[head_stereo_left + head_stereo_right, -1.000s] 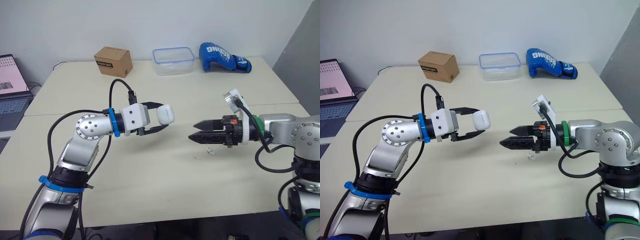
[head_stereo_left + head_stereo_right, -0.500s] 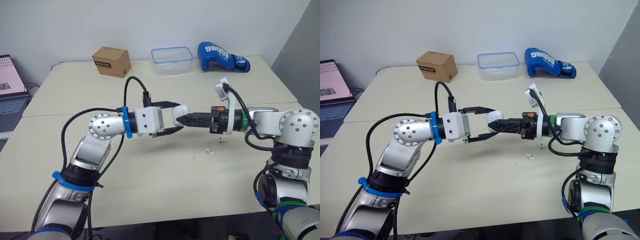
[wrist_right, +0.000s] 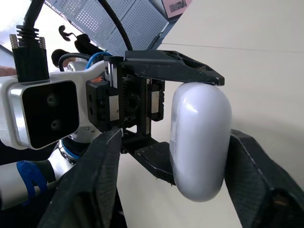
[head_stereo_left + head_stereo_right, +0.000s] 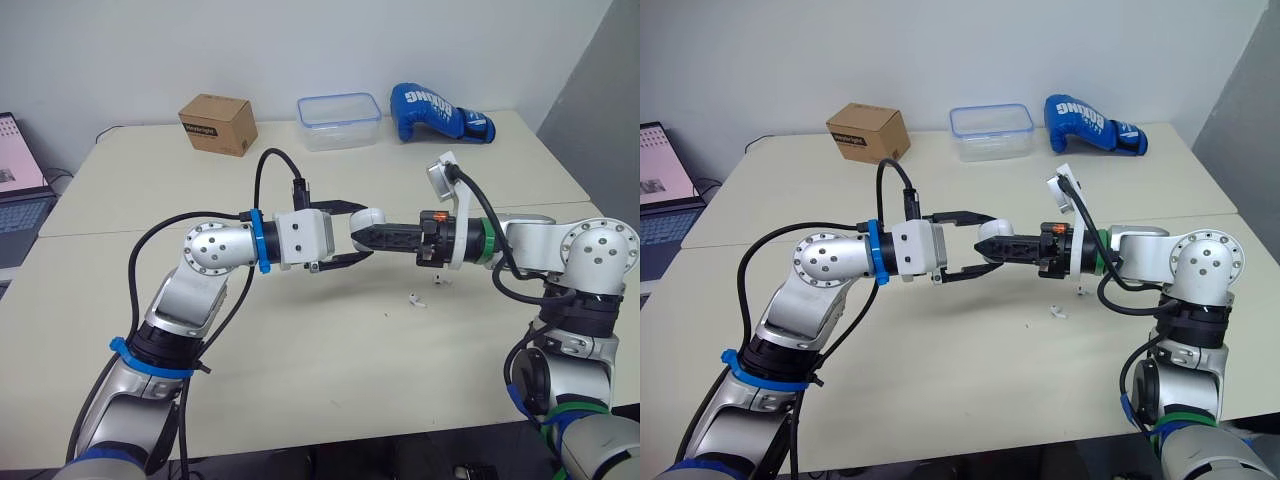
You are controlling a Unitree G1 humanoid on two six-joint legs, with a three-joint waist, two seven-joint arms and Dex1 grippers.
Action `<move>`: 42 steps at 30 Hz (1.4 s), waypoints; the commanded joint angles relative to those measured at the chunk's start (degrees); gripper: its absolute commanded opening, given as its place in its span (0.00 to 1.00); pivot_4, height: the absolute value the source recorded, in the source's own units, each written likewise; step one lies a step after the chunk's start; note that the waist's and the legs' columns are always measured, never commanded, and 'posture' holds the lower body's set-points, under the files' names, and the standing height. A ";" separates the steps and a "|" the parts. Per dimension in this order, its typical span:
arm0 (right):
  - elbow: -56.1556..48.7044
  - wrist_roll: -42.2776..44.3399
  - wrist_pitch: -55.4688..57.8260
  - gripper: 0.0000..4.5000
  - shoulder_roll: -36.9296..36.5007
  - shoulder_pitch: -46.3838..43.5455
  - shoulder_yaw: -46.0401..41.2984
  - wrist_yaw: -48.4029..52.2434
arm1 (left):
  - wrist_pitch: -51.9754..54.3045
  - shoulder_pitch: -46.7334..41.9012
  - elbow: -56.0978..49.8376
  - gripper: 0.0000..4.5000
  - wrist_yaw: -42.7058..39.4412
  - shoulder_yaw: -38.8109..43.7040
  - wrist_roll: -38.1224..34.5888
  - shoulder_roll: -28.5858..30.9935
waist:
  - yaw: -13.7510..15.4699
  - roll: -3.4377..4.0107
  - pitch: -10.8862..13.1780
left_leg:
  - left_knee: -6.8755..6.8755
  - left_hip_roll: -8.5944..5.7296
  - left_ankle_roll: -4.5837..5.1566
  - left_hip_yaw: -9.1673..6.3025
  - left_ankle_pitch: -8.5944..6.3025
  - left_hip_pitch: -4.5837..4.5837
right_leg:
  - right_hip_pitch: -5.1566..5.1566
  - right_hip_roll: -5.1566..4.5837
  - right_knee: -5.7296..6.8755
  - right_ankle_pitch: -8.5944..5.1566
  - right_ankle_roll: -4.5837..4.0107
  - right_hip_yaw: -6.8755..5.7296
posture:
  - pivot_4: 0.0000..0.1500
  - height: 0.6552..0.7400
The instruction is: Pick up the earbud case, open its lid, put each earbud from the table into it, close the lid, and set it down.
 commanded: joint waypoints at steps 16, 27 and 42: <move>-0.63 6.95 0.29 0.74 -2.36 1.39 1.36 -2.29 | -0.88 -2.32 -1.29 0.61 -0.47 1.41 -0.20 1.29 | 0.02 0.00 0.00 | 0.00 0.01 0.00 0.08 0.00 -0.03 | -0.07 0.01 0.03 0.00 0.00 0.08 | 1.00 0.89; -0.34 10.87 -1.96 0.39 -3.09 1.84 2.31 -5.54 | -0.82 -1.83 -1.77 0.61 -1.25 1.17 -0.37 1.39 | 0.01 0.00 0.00 | 0.00 0.01 0.00 0.10 0.00 -0.04 | -0.09 0.00 0.03 0.00 0.00 0.10 | 1.00 0.89; 0.49 18.43 -6.21 0.17 -6.44 2.71 6.01 -9.39 | 1.39 -0.52 -3.05 0.69 -2.40 1.00 -1.85 1.88 | 0.01 0.00 0.00 | 0.00 0.01 0.01 0.13 0.00 -0.05 | -0.10 0.01 0.03 0.00 0.00 0.12 | 1.00 0.89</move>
